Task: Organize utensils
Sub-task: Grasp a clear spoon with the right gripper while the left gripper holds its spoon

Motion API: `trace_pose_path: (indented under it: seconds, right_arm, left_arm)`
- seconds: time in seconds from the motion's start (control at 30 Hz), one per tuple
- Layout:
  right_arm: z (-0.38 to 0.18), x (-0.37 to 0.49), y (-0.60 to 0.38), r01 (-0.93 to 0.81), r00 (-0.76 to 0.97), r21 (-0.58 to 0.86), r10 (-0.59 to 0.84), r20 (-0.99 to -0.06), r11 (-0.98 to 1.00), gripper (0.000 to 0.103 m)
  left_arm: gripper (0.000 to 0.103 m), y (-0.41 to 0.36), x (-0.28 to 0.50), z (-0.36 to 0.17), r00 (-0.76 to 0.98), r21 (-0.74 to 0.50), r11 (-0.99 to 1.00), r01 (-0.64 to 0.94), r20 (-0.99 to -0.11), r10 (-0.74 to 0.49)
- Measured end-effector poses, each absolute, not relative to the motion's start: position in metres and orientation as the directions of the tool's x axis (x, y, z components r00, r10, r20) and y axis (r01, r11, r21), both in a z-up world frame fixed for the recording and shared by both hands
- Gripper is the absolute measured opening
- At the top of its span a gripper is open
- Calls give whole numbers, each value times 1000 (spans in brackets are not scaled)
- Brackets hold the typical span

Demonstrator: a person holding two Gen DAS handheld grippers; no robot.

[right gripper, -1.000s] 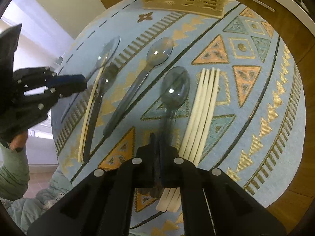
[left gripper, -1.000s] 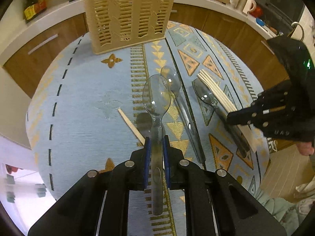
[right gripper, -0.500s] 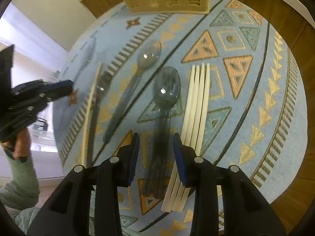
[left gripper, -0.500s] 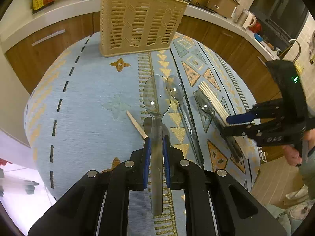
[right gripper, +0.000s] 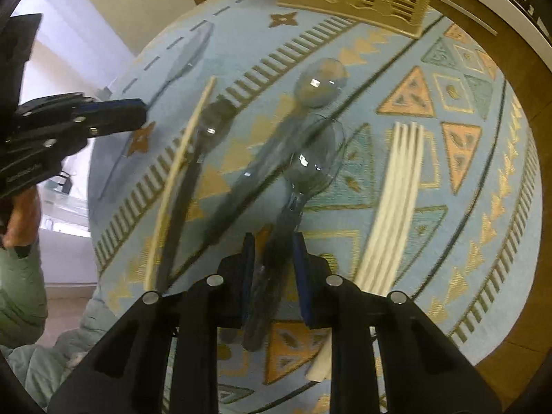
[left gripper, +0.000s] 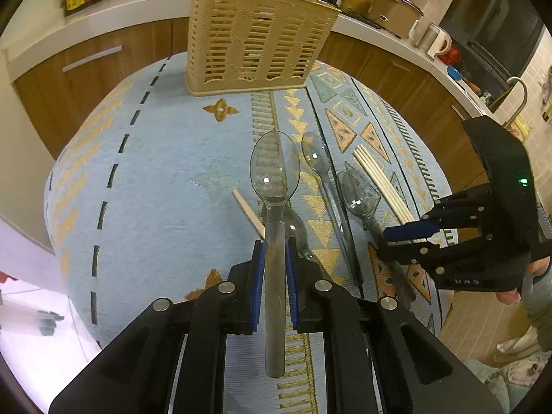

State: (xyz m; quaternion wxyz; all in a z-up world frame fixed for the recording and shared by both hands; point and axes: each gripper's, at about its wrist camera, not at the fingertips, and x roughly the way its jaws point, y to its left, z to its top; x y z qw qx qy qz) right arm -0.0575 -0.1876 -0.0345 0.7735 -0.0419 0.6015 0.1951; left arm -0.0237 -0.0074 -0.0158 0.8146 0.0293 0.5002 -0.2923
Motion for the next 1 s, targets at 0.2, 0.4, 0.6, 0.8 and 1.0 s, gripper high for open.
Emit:
trace_pose_path:
  seconds: [0.2, 0.4, 0.6, 0.8, 1.0]
  right_arm:
    - [-33, -56, -192, -339, 216, 128, 210, -953, 932, 9]
    - [-31, -45, -197, -284, 209, 215, 279, -937, 935, 9]
    - [-35, -37, -184, -290, 204, 168, 233, -951, 942, 10]
    - [-37, -32, -171, -295, 209, 126, 193, -959, 947, 33]
    - [-35, -34, -174, -283, 245, 93, 166, -955, 955, 44]
  left_arm:
    - [11, -5, -23, -16, 333, -248, 827, 505, -828, -451]
    - [11, -5, -21, -19, 327, -254, 828, 501, -830, -452]
    - [11, -4, -20, -19, 330, -259, 827, 499, -826, -458]
    - [11, -5, -20, -19, 326, -262, 824, 502, -825, -461]
    - [11, -3, -20, -20, 325, -271, 821, 502, -821, -470]
